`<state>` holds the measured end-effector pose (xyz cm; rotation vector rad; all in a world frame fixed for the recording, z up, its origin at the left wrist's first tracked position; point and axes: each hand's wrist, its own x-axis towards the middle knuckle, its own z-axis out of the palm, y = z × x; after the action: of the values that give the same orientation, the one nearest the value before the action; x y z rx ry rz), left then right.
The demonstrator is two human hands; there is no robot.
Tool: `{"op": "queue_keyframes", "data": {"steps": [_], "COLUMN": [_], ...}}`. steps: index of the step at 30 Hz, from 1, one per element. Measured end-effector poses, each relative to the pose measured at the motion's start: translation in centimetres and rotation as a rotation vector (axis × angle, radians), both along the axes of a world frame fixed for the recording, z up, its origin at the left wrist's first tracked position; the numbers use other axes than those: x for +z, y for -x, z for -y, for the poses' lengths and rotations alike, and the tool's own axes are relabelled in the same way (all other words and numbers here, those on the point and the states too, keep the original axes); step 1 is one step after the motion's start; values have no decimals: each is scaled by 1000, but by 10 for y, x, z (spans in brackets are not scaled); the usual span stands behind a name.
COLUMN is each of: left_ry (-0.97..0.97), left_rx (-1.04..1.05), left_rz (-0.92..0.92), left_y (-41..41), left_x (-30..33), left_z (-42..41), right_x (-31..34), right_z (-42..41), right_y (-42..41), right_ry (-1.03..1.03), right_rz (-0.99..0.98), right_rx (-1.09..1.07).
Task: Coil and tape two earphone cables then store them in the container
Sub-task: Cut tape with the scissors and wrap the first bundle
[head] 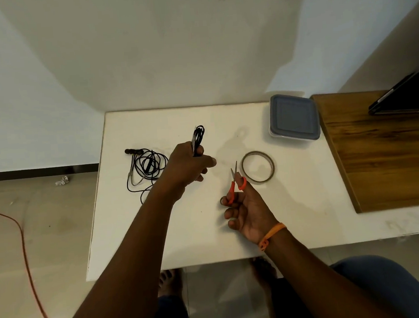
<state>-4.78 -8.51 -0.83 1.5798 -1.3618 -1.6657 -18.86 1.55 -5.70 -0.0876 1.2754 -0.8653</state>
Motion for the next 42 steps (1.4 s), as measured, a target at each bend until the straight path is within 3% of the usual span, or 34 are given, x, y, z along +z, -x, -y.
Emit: {"op": "queue_keyframes", "data": {"steps": [11, 23, 31, 37, 42], "left_ry": [-112, -78, 71, 75, 84], "left_rx": [70, 121, 184, 197, 202], "left_rz": [-11, 24, 52, 58, 56], "left_y": [-3, -4, -3, -1, -1], "left_x": [-4, -4, 0, -1, -2], "left_z": [2, 3, 3, 2, 2], "right_x": [-3, -4, 18, 21, 13], "right_z": [7, 6, -1, -3, 7], "right_y": [1, 4, 25, 33, 36], "right_ry": [31, 7, -4, -35, -18], "right_rz": [25, -32, -521, -772, -1111], "right_rx": [9, 50, 496, 670, 917]}}
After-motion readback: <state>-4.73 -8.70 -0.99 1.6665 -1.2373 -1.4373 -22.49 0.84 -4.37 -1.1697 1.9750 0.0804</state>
